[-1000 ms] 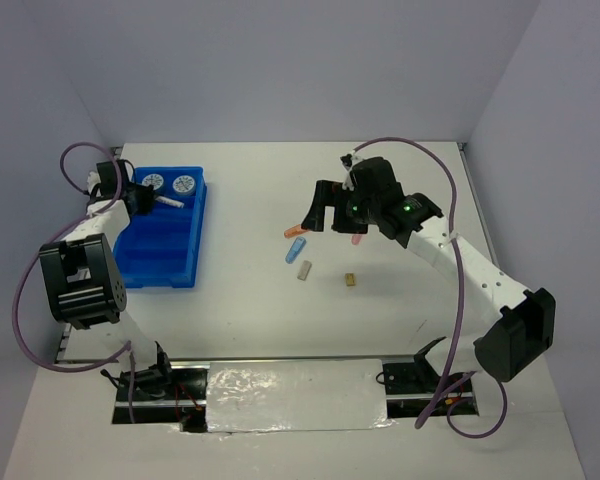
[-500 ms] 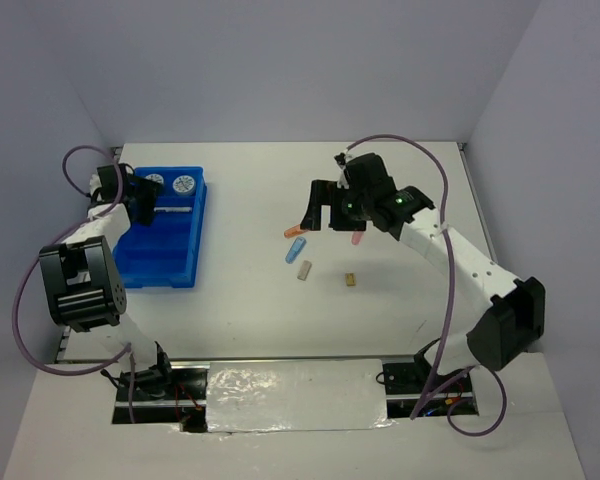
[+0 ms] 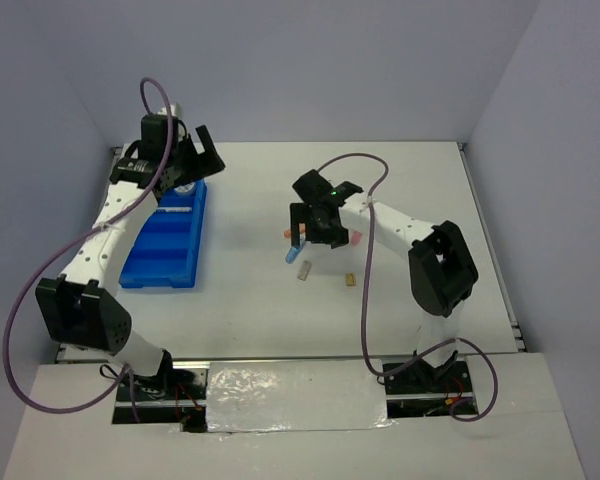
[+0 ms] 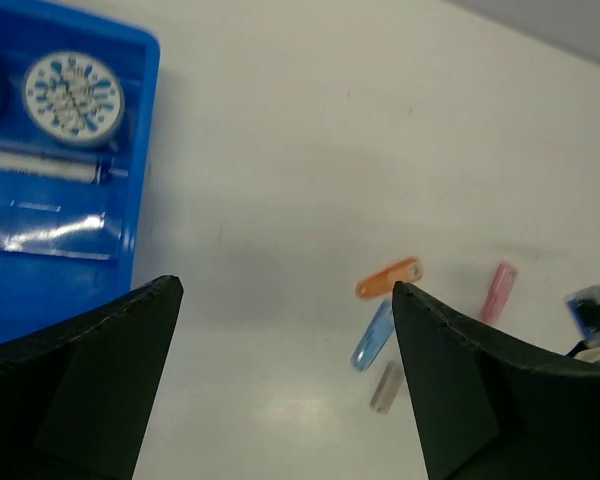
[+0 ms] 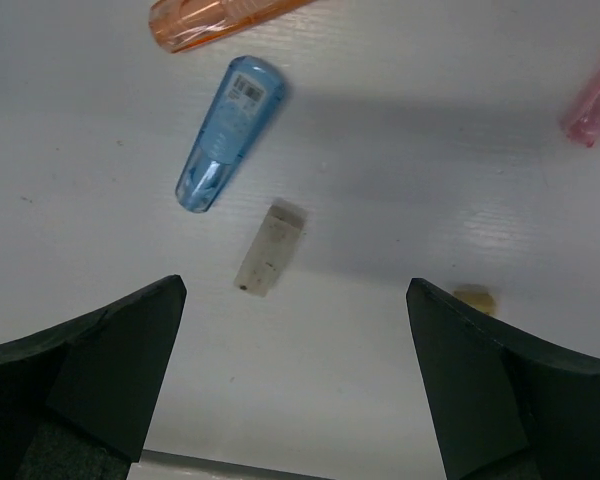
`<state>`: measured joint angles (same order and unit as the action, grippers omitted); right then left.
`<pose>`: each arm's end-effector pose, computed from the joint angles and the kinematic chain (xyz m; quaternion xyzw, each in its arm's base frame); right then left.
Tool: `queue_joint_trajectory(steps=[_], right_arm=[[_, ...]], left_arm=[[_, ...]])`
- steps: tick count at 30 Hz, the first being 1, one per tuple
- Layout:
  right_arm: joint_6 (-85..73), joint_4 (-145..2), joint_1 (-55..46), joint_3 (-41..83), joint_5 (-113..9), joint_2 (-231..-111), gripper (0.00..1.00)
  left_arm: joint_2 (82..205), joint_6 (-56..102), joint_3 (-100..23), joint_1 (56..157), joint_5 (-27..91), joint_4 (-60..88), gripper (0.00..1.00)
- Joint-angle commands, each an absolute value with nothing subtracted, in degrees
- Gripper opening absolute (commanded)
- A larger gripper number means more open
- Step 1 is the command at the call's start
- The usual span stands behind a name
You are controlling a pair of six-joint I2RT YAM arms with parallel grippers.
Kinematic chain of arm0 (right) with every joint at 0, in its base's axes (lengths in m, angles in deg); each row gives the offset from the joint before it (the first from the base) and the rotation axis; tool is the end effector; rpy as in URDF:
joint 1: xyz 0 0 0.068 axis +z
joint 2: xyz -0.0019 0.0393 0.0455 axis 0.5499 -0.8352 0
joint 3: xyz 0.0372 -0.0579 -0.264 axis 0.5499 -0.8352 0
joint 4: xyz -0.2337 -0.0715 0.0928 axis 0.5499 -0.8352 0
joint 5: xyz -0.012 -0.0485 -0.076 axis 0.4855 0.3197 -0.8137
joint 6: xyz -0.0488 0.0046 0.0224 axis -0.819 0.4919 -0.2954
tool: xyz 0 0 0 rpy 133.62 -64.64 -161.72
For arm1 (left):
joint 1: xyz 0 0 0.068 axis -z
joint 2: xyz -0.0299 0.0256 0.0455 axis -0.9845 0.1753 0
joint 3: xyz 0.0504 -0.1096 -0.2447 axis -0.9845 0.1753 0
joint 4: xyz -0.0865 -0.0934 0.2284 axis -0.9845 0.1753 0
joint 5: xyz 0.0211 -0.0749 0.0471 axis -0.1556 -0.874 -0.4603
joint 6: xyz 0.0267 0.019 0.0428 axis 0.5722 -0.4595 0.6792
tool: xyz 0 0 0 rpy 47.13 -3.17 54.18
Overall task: Sort the stationery into containers
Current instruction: Pick up the stationery from the center of the board.
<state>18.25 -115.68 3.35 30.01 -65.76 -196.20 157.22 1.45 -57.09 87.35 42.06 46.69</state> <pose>0.3136 0.2289 0.2325 -0.0382 0.9766 0.0692 0.2001 0.3529 -0.0449 0.3889 -0.1999 0.8400 -0.1606 0.4782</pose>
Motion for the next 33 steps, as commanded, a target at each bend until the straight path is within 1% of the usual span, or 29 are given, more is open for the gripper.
queue_joint_trajectory(steps=[1,3,4,6,7,8,10,16,17,20,22,23,24,26,28,29,30,31,33], right_arm=[[24.7,-116.0,7.9,30.6,-72.6,-194.5,1.0],[27.7,-115.2,10.8,29.1,-74.5,-195.9,0.97],[29.3,-114.8,11.4,28.6,-74.7,-196.6,0.95],[30.7,-113.4,12.1,27.4,-73.9,-198.8,0.89],[32.0,-112.6,12.2,26.6,-73.8,-199.5,0.82],[32.4,-112.1,12.1,26.1,-74.3,-200.6,0.78],[33.6,-111.5,12.2,25.3,-75.1,-201.6,0.72],[33.9,-109.6,12.2,24.4,-75.8,-204.3,0.67],[33.7,-108.7,12.2,24.1,-75.3,-205.0,0.65],[33.2,-106.9,12.2,24.0,-74.0,-206.7,0.55],[33.3,-106.7,12.3,24.0,-74.0,-206.9,0.37],[33.2,-106.7,12.1,24.0,-74.0,-206.3,0.17],[33.4,-106.8,12.3,23.7,-74.1,-205.6,0.0],[31.1,-104.9,12.4,22.5,-74.0,-201.5,0.0],[26.6,-100.1,12.8,20.7,-69.8,-195.1,0.0],[23.6,-91.4,12.9,17.7,-66.0,-192.6,0.0],[15.9,-86.3,13.0,16.0,-60.1,-190.2,0.01],[12.8,-82.3,13.0,14.7,-48.5,-185.9,0.02],[8.8,-76.8,13.1,13.0,-43.7,-182.4,0.04]], left_arm=[[152.9,5.3,-52.0,87.1,42.5,54.6,0.99],[149.4,3.9,-48.5,87.3,39.0,54.8,0.99],[148.1,3.8,-47.4,87.5,38.2,54.8,0.99],[145.1,4.0,-44.9,88.0,37.2,55.0,0.99],[144.2,4.3,-44.3,88.2,37.4,55.4,0.99],[142.7,4.7,-43.2,88.2,37.5,55.6,0.99],[141.4,6.0,-42.7,88.1,38.9,57.4,0.99],[139.2,8.1,-42.3,88.1,39.0,59.5,0.99],[139.0,8.1,-42.0,88.1,39.0,59.5,0.99],[138.5,8.6,-41.9,88.1,38.9,60.1,0.99],[138.5,8.8,-41.8,88.1,37.9,60.2,0.99],[138.5,8.9,-42.0,88.1,36.9,60.2,0.99],[138.6,9.1,-42.2,88.1,36.0,60.3,0.99],[139.2,9.0,-42.6,88.1,31.3,60.2,0.99],[139.5,8.0,-42.6,88.1,24.0,58.7,0.99],[139.6,6.0,-42.3,88.1,20.9,57.6,0.99],[139.7,4.4,-42.0,88.1,17.9,56.1,0.99],[139.9,3.0,-41.4,88.1,15.2,53.9,0.99],[140.2,-2.7,-40.4,88.1,9.0,51.6,0.99]])
